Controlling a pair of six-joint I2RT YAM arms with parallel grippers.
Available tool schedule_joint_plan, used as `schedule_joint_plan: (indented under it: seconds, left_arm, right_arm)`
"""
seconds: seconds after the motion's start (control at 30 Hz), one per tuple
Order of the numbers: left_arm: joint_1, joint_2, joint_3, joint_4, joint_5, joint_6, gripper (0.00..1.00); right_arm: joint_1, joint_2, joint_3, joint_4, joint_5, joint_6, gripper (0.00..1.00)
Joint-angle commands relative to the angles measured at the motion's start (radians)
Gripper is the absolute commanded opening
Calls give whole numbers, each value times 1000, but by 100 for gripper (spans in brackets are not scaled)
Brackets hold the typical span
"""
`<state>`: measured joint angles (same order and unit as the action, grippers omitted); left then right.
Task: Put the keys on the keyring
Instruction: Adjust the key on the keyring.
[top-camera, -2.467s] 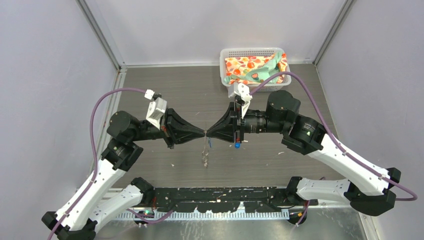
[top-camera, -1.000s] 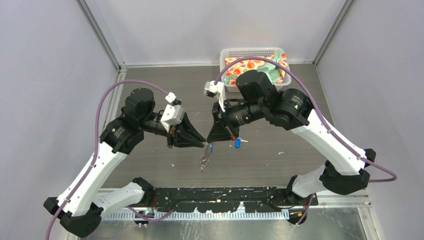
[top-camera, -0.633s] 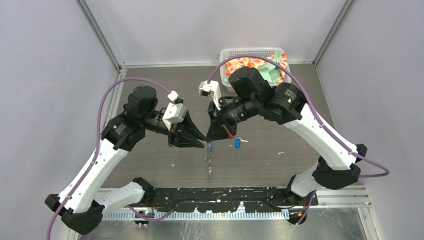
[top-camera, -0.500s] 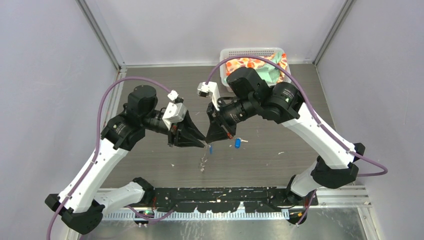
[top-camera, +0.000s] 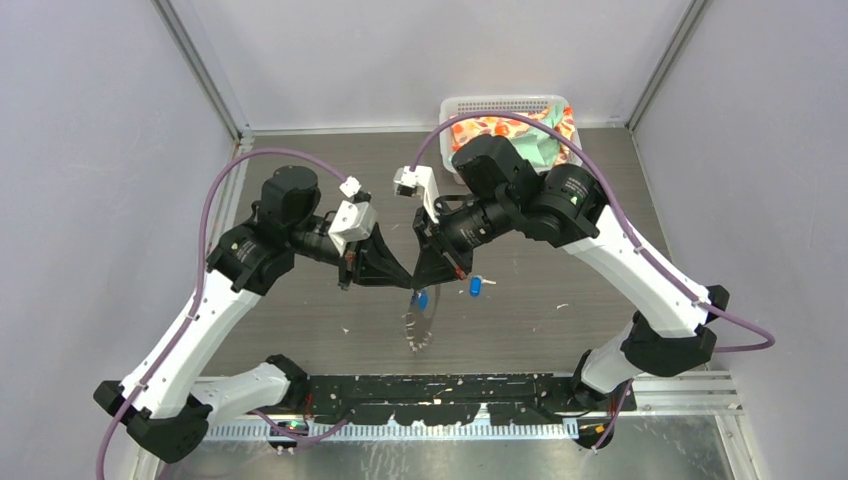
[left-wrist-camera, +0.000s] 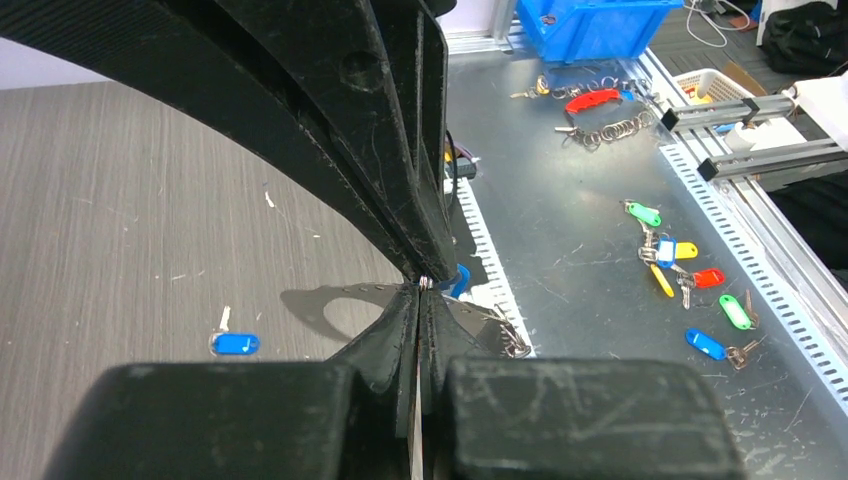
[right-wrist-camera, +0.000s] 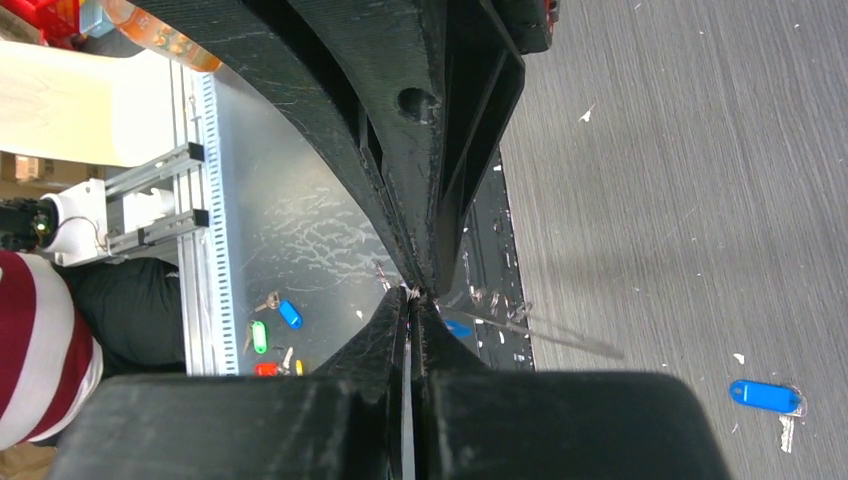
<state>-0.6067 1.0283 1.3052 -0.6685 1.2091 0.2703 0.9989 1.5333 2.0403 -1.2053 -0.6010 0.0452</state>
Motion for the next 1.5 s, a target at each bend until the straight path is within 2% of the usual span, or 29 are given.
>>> schedule_joint_plan:
  seconds: [0.0,0.07,0.2,0.27,0.33,0.53,0.73,0.83,0.93,1.23,1.47]
  left_arm:
    - [17,16,27,13,15,-47,0]
    - [51,8,-12,141,34,-196,0]
    - [118,-24,-132,582,60,-595,0]
    - [120,-27,-152,676,75,-682,0]
    - [120,-32,-172,761,81,-749,0]
    - [120,-60,-199,820,59,-765,0]
    - [121,-81,-210,830,47,-774,0]
    - [120,-91,-220,835,43,-775,0]
    - [120,-97,-224,836,31,-777,0]
    - [122,-115,-224,800,-50,-744,0]
    - [124,-123,-216,787,-83,-737,0]
  right_arm:
    - [2,-56,-22,152,8,38,9]
    - [2,-115,-95,229,51,65,15]
    - [-13,-233,-247,370,127,125,29]
    - [-18,-293,-327,448,174,161,36]
    - [-24,-354,-412,542,195,201,39]
    - [-36,-489,-620,774,279,280,43]
    - [-36,-498,-671,835,295,284,51]
    - [-36,-504,-686,878,287,280,52]
    - [-37,-495,-694,909,240,285,50]
    - [-37,-487,-698,910,179,305,16]
    - [-37,-494,-702,883,199,304,12]
